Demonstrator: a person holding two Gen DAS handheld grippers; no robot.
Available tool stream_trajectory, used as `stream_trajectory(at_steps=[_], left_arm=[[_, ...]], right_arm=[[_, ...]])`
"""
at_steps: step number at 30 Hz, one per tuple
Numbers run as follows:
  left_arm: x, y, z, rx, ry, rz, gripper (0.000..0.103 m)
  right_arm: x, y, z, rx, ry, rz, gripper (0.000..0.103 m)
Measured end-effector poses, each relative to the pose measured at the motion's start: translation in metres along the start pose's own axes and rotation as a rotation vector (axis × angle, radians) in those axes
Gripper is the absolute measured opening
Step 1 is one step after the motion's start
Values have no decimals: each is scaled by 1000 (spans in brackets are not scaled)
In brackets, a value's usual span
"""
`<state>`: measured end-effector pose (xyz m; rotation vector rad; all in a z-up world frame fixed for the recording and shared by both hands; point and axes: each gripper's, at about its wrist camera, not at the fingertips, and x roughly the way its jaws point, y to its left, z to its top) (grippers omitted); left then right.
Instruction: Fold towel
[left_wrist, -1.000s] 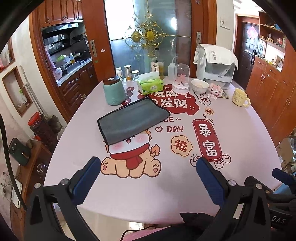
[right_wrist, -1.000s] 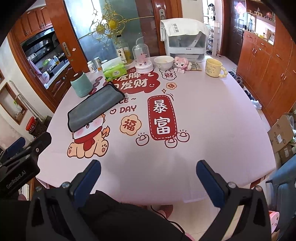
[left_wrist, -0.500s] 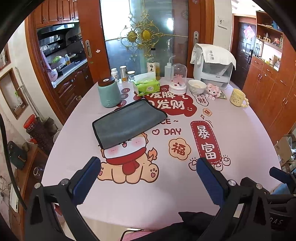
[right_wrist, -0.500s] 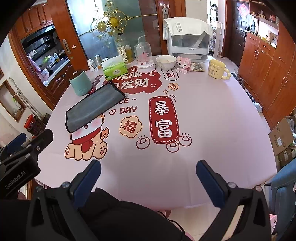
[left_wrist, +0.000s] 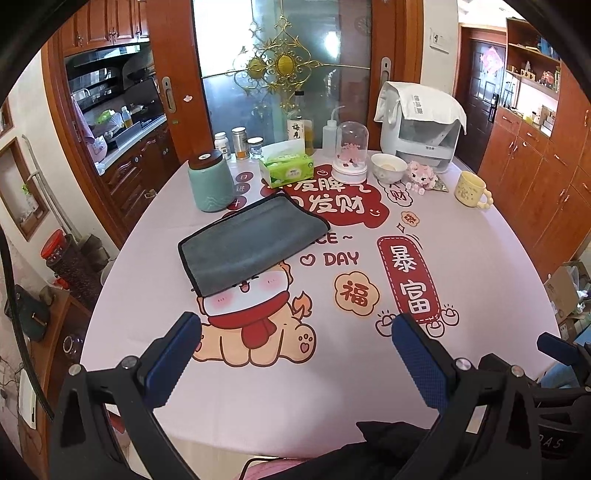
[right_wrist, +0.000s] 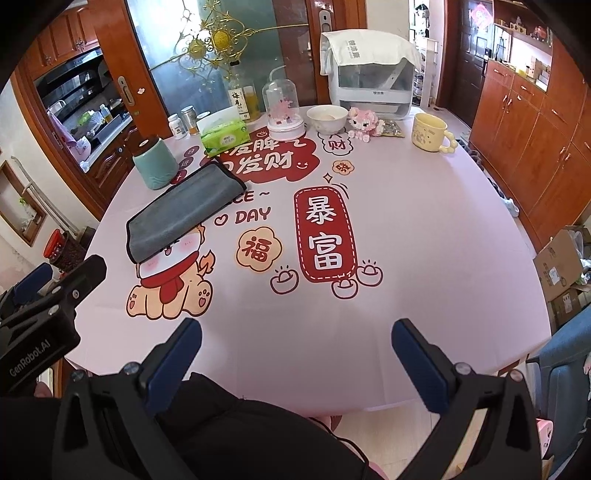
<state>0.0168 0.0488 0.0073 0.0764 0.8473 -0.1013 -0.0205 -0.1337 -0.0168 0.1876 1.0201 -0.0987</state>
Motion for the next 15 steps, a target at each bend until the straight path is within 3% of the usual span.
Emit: stream_trajectory(at_steps=[15], left_arm=[[1,2,0,2,6,-6,102]], right_arm=[[-2,1,-2,7,8,-9,103]])
